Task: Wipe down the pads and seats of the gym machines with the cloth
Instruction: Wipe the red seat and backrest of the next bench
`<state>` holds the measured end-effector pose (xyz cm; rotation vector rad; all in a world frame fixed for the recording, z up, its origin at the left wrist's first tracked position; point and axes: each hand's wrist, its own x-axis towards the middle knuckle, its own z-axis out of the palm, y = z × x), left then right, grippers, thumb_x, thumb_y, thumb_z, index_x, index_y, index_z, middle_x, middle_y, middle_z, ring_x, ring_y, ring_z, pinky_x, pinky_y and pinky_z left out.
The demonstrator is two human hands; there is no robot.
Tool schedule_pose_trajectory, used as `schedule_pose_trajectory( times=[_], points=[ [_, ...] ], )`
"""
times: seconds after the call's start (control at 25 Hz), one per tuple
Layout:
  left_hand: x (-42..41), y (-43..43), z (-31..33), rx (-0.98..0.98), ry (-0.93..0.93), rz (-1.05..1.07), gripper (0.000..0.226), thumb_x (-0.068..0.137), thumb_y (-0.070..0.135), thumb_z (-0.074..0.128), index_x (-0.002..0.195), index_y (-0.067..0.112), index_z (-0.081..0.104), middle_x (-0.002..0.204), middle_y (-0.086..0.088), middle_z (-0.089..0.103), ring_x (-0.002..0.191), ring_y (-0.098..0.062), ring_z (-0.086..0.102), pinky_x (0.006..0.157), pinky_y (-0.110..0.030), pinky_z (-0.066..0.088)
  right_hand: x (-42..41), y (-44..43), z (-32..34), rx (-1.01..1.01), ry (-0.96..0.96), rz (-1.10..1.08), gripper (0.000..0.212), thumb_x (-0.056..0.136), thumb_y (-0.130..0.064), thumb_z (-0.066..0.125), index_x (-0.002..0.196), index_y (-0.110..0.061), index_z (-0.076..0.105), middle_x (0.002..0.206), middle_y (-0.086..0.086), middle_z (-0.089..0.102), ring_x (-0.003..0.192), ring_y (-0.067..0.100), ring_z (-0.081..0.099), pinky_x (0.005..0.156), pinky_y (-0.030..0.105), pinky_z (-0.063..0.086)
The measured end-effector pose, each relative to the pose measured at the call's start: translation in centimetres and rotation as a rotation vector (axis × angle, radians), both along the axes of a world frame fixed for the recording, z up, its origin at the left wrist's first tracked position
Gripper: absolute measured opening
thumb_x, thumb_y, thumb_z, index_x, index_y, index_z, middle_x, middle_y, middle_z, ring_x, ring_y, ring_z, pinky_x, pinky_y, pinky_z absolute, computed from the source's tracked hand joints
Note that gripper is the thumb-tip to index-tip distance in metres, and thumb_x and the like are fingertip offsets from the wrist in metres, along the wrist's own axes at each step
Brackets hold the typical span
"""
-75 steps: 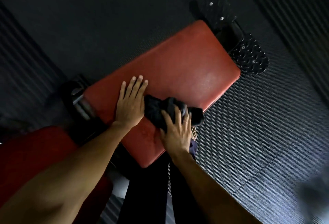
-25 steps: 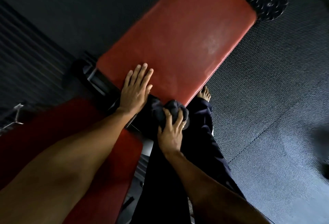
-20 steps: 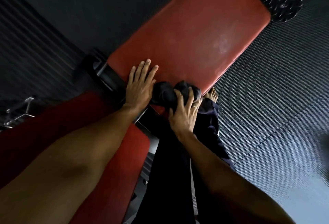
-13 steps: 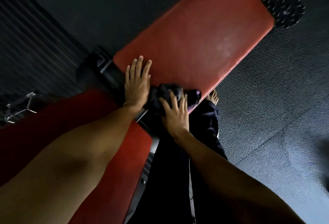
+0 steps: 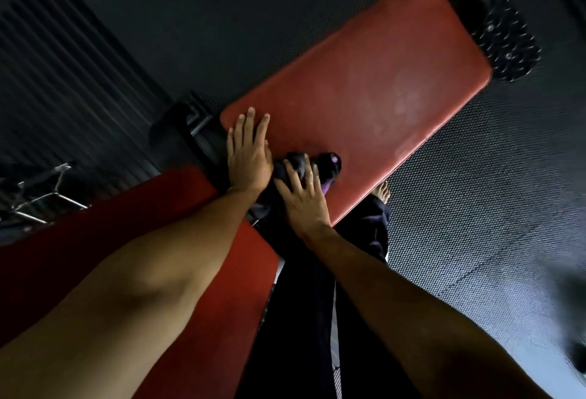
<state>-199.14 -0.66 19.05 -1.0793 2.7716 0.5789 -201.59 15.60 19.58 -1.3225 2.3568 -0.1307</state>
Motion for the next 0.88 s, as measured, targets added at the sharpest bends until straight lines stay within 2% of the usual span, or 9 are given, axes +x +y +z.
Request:
schedule_pose_trajectory(
  times=[0.08, 0.2, 0.32, 0.4, 0.52, 0.64, 0.76, 0.88],
  points=[
    [-0.2, 0.5, 0.1, -0.002, -0.007, 0.019, 0.056, 0.101, 0.016, 0.046, 0.156, 0.022, 0.033, 0.165, -0.009, 0.022, 0.153, -0.029, 0.018, 0.123, -0.051, 0.017, -0.7, 3.6, 0.1, -0.031, 0.010, 0.066, 0.071, 0.072, -0.030, 0.081, 0.138, -0.022, 0.055, 0.154, 0.019, 0.045, 0.142, 0.055, 0.034, 0.117, 0.066, 0.026],
    [-0.2, 0.8, 0.1, 0.017, -0.023, 0.015, 0.057, 0.102, 0.016, 0.047, 0.156, 0.022, 0.031, 0.166, -0.009, 0.020, 0.154, -0.029, 0.015, 0.123, -0.051, 0.015, -1.5, 6.3, 0.8, 0.050, -0.015, 0.044, 0.091, 0.060, -0.034, 0.087, 0.140, -0.025, 0.046, 0.154, 0.018, 0.043, 0.138, 0.055, 0.040, 0.115, 0.065, 0.030],
    [-0.4, 0.6, 0.0, 0.026, 0.003, 0.033, 0.056, 0.100, 0.014, 0.047, 0.155, 0.022, 0.034, 0.165, -0.008, 0.024, 0.153, -0.029, 0.018, 0.123, -0.051, 0.018, -2.6, 2.4, 0.8, 0.045, -0.041, -0.090, 0.081, 0.070, -0.037, 0.079, 0.142, -0.025, 0.045, 0.155, 0.018, 0.037, 0.140, 0.055, 0.035, 0.118, 0.064, 0.026],
    [-0.5, 0.4, 0.0, 0.020, 0.000, 0.057, 0.054, 0.099, 0.013, 0.045, 0.152, 0.023, 0.040, 0.163, -0.007, 0.029, 0.151, -0.028, 0.024, 0.121, -0.050, 0.023, -4.7, -2.0, 0.5, 0.021, -0.064, -0.162, 0.066, 0.082, -0.042, 0.065, 0.144, -0.024, 0.048, 0.156, 0.018, 0.037, 0.144, 0.055, 0.028, 0.121, 0.064, 0.018],
    [-1.3, -0.2, 0.4, 0.006, -0.007, 0.119, 0.047, 0.098, 0.021, 0.039, 0.144, 0.024, 0.050, 0.158, -0.006, 0.040, 0.146, -0.026, 0.035, 0.117, -0.048, 0.031, -7.6, -5.5, 0.2, 0.049, -0.076, -0.112, 0.057, 0.092, -0.042, 0.050, 0.147, -0.026, 0.048, 0.159, 0.016, 0.035, 0.149, 0.053, 0.016, 0.123, 0.062, 0.009],
    [-1.5, 0.0, 0.9, 0.029, -0.025, 0.113, 0.049, 0.098, 0.024, 0.032, 0.143, 0.024, 0.052, 0.157, -0.005, 0.040, 0.146, -0.026, 0.034, 0.117, -0.047, 0.031, -8.0, -4.9, 0.5, 0.057, -0.061, -0.085, 0.053, 0.093, -0.033, 0.056, 0.145, -0.025, 0.050, 0.158, 0.016, 0.038, 0.147, 0.054, 0.022, 0.124, 0.061, 0.012],
    [-1.6, -0.4, 1.5, 0.065, -0.043, 0.083, 0.048, 0.098, 0.014, 0.044, 0.144, 0.021, 0.050, 0.158, -0.007, 0.038, 0.146, -0.027, 0.033, 0.117, -0.049, 0.030, -8.7, -4.6, 2.5, 0.134, -0.113, -0.087, 0.055, 0.093, -0.022, 0.060, 0.147, -0.025, 0.048, 0.160, 0.014, 0.033, 0.145, 0.052, 0.027, 0.125, 0.057, 0.014],
    [-1.3, -0.7, 3.2, 0.107, -0.083, 0.109, 0.052, 0.093, 0.008, 0.050, 0.144, 0.018, 0.050, 0.159, -0.008, 0.036, 0.145, -0.030, 0.034, 0.116, -0.050, 0.030, -10.7, -4.2, 5.4, 0.217, -0.167, -0.102, 0.063, 0.091, -0.023, 0.062, 0.150, -0.031, 0.041, 0.161, 0.009, 0.027, 0.141, 0.049, 0.031, 0.118, 0.054, 0.029]
  ],
)
